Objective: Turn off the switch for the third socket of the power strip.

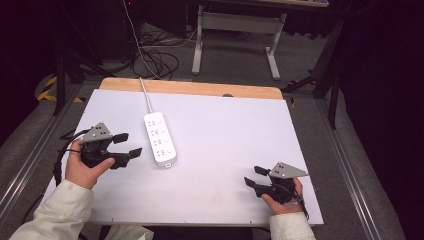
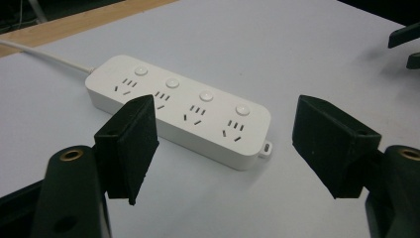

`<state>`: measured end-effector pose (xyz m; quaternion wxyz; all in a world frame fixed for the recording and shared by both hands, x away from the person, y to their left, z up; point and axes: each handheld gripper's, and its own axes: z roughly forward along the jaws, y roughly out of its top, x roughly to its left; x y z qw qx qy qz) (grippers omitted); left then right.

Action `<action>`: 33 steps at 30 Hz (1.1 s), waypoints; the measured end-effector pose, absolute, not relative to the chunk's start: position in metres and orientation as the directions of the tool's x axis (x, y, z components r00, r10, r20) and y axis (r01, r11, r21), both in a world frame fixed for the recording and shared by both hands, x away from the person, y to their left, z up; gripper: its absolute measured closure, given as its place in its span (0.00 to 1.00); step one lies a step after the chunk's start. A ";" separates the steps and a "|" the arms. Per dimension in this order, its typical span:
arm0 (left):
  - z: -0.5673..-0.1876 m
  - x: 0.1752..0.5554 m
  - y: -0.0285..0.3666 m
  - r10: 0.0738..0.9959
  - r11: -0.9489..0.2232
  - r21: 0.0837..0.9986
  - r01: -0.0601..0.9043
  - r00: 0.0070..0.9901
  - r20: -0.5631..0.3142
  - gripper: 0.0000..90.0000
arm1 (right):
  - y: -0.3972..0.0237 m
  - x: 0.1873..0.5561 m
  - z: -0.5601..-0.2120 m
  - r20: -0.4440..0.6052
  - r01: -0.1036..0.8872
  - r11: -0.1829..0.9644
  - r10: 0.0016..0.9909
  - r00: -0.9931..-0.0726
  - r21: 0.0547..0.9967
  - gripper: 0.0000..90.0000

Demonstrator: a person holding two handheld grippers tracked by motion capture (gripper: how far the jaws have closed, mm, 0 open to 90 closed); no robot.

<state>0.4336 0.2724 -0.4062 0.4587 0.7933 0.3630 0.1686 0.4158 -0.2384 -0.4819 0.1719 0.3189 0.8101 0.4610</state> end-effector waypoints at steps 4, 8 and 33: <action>-0.404 0.439 0.267 0.728 -0.326 0.848 0.418 0.683 -0.056 0.29 | -0.238 0.416 -0.482 0.018 0.359 0.371 0.674 -0.738 0.856 0.48; -0.403 0.449 0.259 0.727 -0.349 0.841 0.414 0.686 -0.036 0.29 | -0.238 0.416 -0.482 0.017 0.359 0.372 0.674 -0.739 0.856 0.48; -0.420 0.491 0.233 0.698 -0.295 0.874 0.387 0.712 -0.079 0.75 | -0.239 0.417 -0.483 0.022 0.357 0.367 0.670 -0.742 0.859 0.48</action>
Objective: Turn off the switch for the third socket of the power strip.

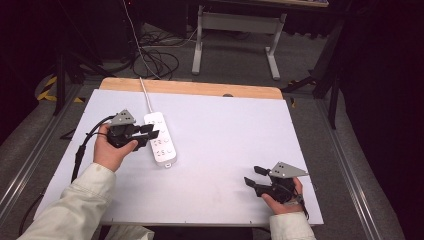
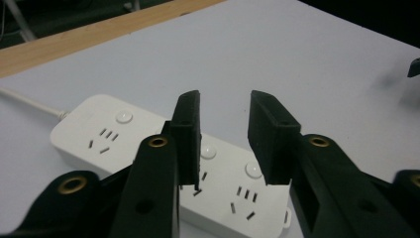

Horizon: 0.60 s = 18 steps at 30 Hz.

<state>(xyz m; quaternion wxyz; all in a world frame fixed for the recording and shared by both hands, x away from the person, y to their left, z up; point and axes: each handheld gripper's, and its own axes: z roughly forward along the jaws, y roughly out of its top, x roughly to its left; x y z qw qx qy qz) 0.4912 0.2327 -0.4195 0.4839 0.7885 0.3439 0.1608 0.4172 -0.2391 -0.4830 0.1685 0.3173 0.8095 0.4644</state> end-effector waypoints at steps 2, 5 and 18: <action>-0.422 0.493 0.231 0.694 -0.303 0.881 0.362 0.718 -0.056 0.76 | -0.239 0.417 -0.483 0.022 0.356 0.367 0.670 -0.742 0.859 0.48; -0.428 0.497 0.225 0.689 -0.309 0.881 0.359 0.723 -0.053 0.89 | -0.239 0.418 -0.483 0.021 0.353 0.366 0.668 -0.744 0.861 0.48; -0.447 0.512 0.219 0.695 -0.329 0.865 0.380 0.717 -0.051 1.00 | -0.240 0.418 -0.484 0.023 0.351 0.364 0.665 -0.746 0.862 0.48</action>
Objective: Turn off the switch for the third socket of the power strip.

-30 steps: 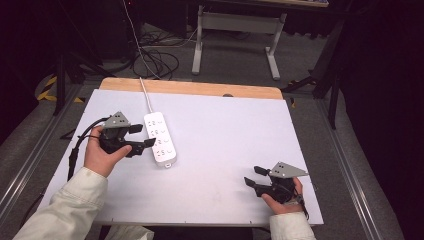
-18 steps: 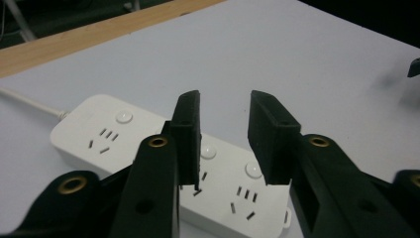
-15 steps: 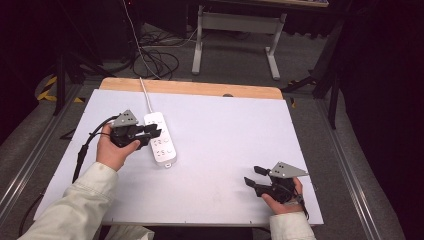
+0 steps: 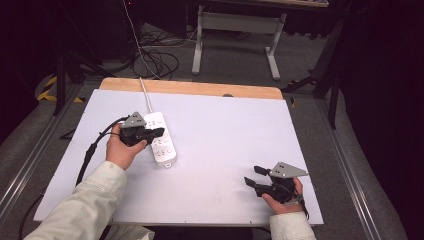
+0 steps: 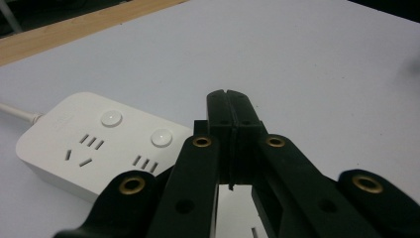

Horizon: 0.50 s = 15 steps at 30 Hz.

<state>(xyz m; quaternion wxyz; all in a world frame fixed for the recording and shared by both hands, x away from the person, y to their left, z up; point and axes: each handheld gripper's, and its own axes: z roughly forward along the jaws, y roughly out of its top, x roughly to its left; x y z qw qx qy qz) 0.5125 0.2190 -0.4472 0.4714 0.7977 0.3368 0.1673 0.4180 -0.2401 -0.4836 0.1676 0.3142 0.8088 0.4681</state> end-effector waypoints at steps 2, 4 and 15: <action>-0.449 0.514 0.217 0.699 -0.318 0.865 0.388 0.712 -0.063 1.00 | -0.240 0.418 -0.484 0.023 0.350 0.364 0.664 -0.747 0.863 0.48; -0.452 0.516 0.217 0.697 -0.321 0.862 0.393 0.714 -0.065 1.00 | -0.240 0.418 -0.484 0.024 0.349 0.363 0.663 -0.748 0.864 0.48; -0.462 0.524 0.213 0.714 -0.261 0.835 0.485 0.679 -0.172 1.00 | -0.240 0.418 -0.484 0.027 0.351 0.364 0.660 -0.751 0.863 0.48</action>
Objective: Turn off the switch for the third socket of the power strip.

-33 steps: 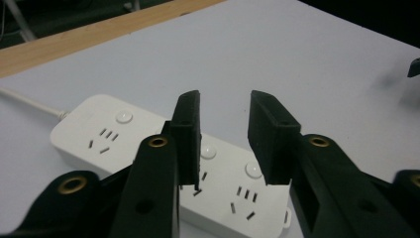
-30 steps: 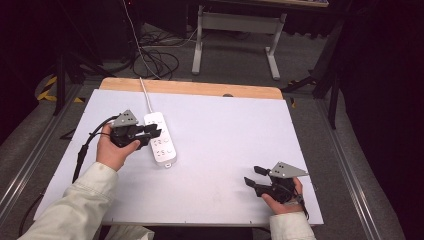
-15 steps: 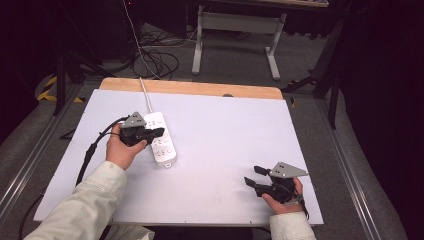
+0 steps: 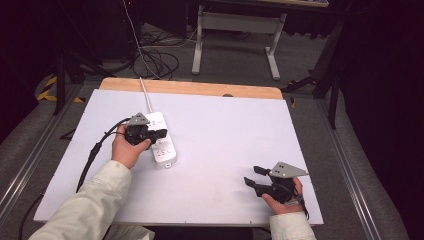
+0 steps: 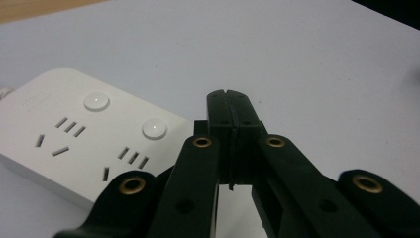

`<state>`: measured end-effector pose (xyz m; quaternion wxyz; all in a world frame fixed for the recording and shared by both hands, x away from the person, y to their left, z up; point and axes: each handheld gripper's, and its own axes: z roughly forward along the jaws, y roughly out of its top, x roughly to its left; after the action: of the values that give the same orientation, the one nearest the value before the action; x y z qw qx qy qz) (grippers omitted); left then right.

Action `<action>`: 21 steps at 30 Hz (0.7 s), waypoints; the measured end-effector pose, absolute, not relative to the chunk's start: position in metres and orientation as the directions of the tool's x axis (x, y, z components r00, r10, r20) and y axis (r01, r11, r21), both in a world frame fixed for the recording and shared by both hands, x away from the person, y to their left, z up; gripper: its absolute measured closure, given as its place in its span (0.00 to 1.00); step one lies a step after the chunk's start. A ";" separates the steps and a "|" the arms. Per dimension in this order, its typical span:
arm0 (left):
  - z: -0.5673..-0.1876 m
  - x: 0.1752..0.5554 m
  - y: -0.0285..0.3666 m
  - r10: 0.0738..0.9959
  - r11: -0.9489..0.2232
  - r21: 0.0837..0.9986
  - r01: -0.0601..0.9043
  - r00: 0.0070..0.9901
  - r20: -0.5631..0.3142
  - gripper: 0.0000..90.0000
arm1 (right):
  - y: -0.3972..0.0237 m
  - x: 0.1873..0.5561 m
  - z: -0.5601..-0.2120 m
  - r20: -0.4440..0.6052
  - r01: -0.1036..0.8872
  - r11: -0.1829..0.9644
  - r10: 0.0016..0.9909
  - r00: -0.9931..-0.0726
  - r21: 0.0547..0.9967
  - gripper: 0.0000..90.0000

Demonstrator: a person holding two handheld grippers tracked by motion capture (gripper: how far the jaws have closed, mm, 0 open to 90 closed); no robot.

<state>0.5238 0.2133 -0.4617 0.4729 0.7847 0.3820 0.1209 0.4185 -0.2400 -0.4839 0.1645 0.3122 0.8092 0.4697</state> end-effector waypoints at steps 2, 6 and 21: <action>-0.462 0.524 0.213 0.712 -0.250 0.827 0.504 0.674 -0.196 1.00 | -0.240 0.419 -0.484 0.028 0.351 0.363 0.660 -0.751 0.863 0.48; -0.464 0.526 0.212 0.716 -0.248 0.810 0.531 0.664 -0.215 1.00 | -0.240 0.419 -0.484 0.030 0.353 0.363 0.658 -0.752 0.862 0.48; -0.467 0.525 0.206 0.726 -0.314 0.783 0.537 0.667 -0.166 1.00 | -0.240 0.419 -0.485 0.037 0.359 0.365 0.655 -0.754 0.859 0.48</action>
<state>0.5247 0.2060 -0.4667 0.4341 0.8032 0.3931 0.1089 0.4192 -0.2397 -0.4848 0.1580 0.3128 0.8109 0.4687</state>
